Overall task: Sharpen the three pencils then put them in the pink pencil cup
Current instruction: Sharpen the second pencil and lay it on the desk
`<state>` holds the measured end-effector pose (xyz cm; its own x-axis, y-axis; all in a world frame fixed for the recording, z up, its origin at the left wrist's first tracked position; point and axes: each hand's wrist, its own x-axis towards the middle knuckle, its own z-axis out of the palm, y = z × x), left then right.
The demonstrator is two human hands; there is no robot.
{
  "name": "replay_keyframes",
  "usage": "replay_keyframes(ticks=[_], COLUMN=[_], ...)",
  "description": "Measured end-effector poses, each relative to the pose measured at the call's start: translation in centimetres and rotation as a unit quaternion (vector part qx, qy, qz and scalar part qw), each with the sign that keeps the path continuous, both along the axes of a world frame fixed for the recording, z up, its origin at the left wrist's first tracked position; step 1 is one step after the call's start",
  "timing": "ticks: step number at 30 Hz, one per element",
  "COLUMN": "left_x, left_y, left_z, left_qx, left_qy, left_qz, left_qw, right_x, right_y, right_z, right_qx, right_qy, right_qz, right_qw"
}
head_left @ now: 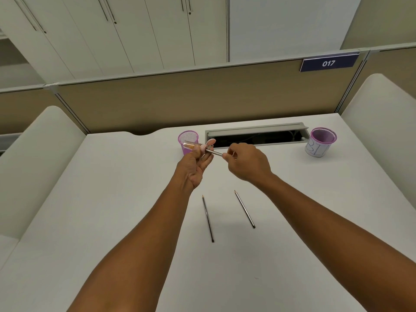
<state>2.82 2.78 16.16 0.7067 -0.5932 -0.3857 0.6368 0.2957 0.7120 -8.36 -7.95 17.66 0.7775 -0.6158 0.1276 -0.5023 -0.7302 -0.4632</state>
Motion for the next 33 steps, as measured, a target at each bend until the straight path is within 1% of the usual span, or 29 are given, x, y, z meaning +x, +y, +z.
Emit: replay_keyframes(ticks=[1, 3, 6, 8, 9, 10, 11, 12, 13, 14, 15, 16, 17, 18, 19, 21, 22, 23, 24, 25, 26, 27, 28, 29, 30, 31, 32, 33], left_x=[-0.1, -0.3, -0.4, -0.5, -0.5, -0.4, -0.4, -0.4, -0.4, -0.5, -0.6, -0.7, -0.7, -0.6, -0.6, -0.4, -0.3, -0.4, -0.5, -0.6, -0.7, -0.8, -0.8, -0.7, -0.6, -0.6, -0.7, -0.8], left_y=[0.0, 0.0, 0.0, 0.0, -0.1, 0.0, 0.0, 0.0, 0.2, 0.3, 0.3, 0.3, 0.3, 0.2, 0.1, 0.0, 0.0, 0.0, -0.1, -0.2, -0.3, -0.4, -0.5, -0.5, -0.4, -0.4, -0.3, -0.4], left_z=[-0.1, -0.3, -0.3, -0.3, -0.2, -0.2, -0.2, -0.1, -0.2, -0.3, -0.4, -0.4, -0.4, -0.5, -0.5, -0.6, -0.7, -0.7, -0.8, -0.9, -1.0, -1.0, -1.1, -1.1, -1.2, -1.2, -1.3, -1.3], left_qx=[0.004, 0.007, 0.005, 0.004, 0.005, 0.007, 0.010, 0.011, 0.013, 0.016, 0.017, 0.019, 0.020, 0.021, 0.021, 0.018, 0.016, 0.015, 0.015, 0.014, 0.012, 0.011, 0.010, 0.010, 0.009, 0.008, 0.006, 0.005], left_qy=[0.002, 0.007, 0.016, 0.018, 0.020, 0.019, 0.014, 0.009, 0.005, 0.003, 0.000, -0.002, -0.003, -0.004, -0.005, -0.002, 0.002, 0.006, 0.010, 0.012, 0.015, 0.017, 0.018, 0.017, 0.016, 0.015, 0.016, 0.015], left_qz=[0.007, 0.021, 0.034, 0.032, 0.027, 0.017, 0.001, -0.015, -0.025, -0.029, -0.029, -0.029, -0.026, -0.023, -0.021, -0.014, -0.009, -0.005, -0.004, -0.002, 0.000, -0.001, -0.004, -0.009, -0.017, -0.024, -0.030, -0.034], left_qw=[1.000, 1.000, 0.999, 0.999, 0.999, 1.000, 1.000, 1.000, 1.000, 0.999, 0.999, 0.999, 0.999, 1.000, 1.000, 1.000, 1.000, 1.000, 1.000, 1.000, 1.000, 1.000, 1.000, 1.000, 1.000, 1.000, 0.999, 0.999], right_x=[-0.2, -0.4, -0.7, -0.8, -0.9, -0.9, -0.7, -0.4, -0.1, 0.1, 0.1, -0.1, -0.2, -0.3, -0.4, -0.4, -0.5, -0.6, -0.8, -1.0, -1.2, -1.3, -1.1, -0.8, -0.4, 0.0, 0.2, 0.1], right_y=[0.2, 0.8, 1.2, 1.5, 1.8, 2.2, 2.4, 2.4, 2.0, 1.4, 0.8, 0.4, 0.3, 0.3, 0.5, 1.0, 1.2, 1.4, 1.6, 1.8, 2.1, 2.3, 2.5, 2.3, 1.9, 1.2, 0.5, 0.1], right_z=[-0.6, -1.7, -2.5, -2.4, -2.1, -1.7, -1.0, 0.0, 1.1, 1.9, 2.5, 2.9, 3.0, 2.9, 2.7, 2.0, 1.5, 1.1, 0.8, 0.5, 0.3, 0.0, -0.1, 0.1, 0.6, 1.2, 1.7, 2.1], right_qx=[-0.058, -0.141, -0.242, -0.269, -0.256, -0.218, -0.142, -0.020, 0.136, 0.297, 0.411, 0.465, 0.471, 0.447, 0.399, 0.243, 0.148, 0.052, -0.033, -0.094, -0.130, -0.140, -0.126, -0.077, 0.018, 0.160, 0.315, 0.425], right_qy=[-0.028, -0.080, -0.114, -0.117, -0.101, -0.066, -0.019, 0.023, 0.054, 0.058, 0.059, 0.059, 0.063, 0.064, 0.063, 0.059, 0.054, 0.051, 0.039, 0.027, 0.018, 0.020, 0.030, 0.052, 0.074, 0.080, 0.070, 0.066], right_qz=[0.007, 0.037, 0.060, 0.056, 0.048, 0.033, 0.004, -0.033, -0.061, -0.080, -0.092, -0.089, -0.078, -0.063, -0.045, -0.010, -0.002, -0.002, -0.003, -0.001, 0.000, -0.001, -0.010, -0.030, -0.053, -0.070, -0.084, -0.096], right_qw=[0.998, 0.986, 0.962, 0.954, 0.960, 0.973, 0.990, 0.999, 0.987, 0.950, 0.905, 0.879, 0.877, 0.890, 0.914, 0.968, 0.987, 0.997, 0.999, 0.995, 0.991, 0.990, 0.992, 0.995, 0.996, 0.981, 0.943, 0.898])
